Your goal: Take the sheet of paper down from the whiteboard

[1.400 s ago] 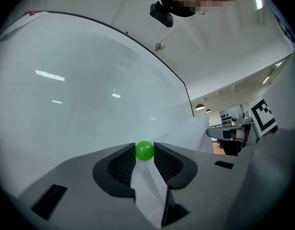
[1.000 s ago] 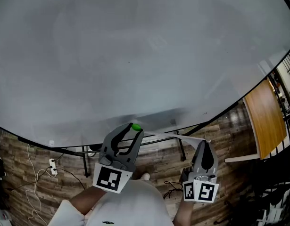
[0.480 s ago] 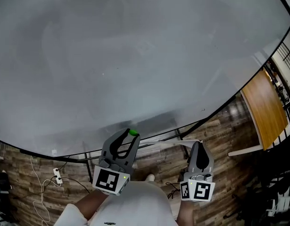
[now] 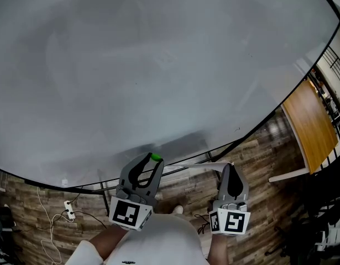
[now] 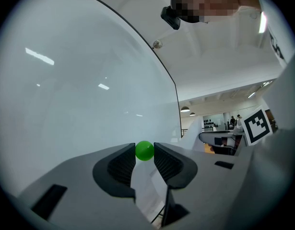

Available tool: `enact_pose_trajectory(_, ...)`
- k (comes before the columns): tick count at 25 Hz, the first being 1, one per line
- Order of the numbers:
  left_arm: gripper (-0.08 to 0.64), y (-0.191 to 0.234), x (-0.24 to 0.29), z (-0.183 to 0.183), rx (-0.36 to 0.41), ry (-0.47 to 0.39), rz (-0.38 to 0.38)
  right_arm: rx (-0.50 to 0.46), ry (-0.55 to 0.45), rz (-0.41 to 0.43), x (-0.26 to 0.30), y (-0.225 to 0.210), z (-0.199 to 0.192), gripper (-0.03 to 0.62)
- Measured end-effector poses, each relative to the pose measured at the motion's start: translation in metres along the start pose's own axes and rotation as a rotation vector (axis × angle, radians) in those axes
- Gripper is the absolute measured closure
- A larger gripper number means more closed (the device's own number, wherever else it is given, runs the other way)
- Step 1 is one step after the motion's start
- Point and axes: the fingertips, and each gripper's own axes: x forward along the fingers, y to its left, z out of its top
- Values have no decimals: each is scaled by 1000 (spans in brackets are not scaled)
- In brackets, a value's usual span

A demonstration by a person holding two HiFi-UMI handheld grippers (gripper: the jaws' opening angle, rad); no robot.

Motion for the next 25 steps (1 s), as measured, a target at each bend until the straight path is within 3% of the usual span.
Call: enact_pose_trajectory(25, 437, 0, -1, 3, -5, -19, 0, -5, -15, 9, 2, 2, 8, 583)
